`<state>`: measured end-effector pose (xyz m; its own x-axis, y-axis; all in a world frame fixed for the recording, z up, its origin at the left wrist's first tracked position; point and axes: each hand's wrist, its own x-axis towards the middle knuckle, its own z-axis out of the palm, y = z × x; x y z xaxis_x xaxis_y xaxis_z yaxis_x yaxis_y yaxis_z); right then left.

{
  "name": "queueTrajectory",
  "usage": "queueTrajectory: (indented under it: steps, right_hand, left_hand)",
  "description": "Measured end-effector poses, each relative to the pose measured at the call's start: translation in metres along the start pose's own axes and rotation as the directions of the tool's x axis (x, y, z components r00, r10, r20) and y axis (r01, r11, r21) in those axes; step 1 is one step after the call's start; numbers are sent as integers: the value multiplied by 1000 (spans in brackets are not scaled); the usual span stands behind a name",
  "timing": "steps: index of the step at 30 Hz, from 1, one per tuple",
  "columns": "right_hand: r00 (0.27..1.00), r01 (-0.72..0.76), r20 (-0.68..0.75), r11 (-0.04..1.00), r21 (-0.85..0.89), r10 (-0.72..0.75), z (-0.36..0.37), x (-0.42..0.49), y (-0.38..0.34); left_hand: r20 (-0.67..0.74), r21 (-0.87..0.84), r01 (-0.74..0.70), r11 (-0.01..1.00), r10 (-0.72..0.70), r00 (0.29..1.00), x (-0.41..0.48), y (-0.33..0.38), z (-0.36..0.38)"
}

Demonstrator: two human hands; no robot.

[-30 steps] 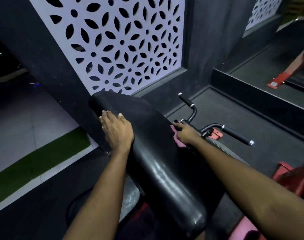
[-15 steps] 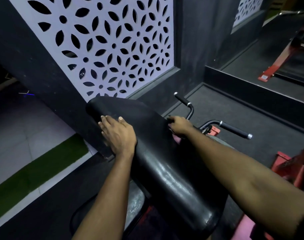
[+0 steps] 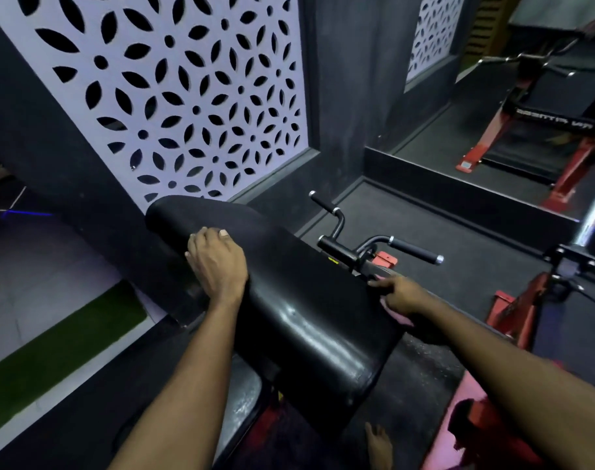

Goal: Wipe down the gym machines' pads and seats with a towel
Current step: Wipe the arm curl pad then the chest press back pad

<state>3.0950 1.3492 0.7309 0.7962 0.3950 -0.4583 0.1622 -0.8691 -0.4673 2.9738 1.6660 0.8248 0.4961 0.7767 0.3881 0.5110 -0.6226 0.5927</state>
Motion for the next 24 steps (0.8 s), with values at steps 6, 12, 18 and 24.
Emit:
queueTrajectory:
  steps: [6, 12, 18, 24]
  right_hand:
    - [994, 2, -105, 999, -50, -7, -8, -38, -17]
    - [924, 355, -63, 908, -221, -377, -20, -109, -133]
    - [843, 508, -48, 822, -255, -536, 1, -154, -171]
    - [872, 450, -100, 865, -223, -479, 8, -33, -213]
  left_hand:
    - [-10, -102, 50, 994, -51, 999, -21, 6, 0]
    - [-10, -164, 57, 985, -59, 998, -20, 3, 0]
    - [-86, -189, 42, 981, -59, 994, 1, -7, -10]
    - [-136, -226, 37, 973, -69, 988, 1, -16, 6]
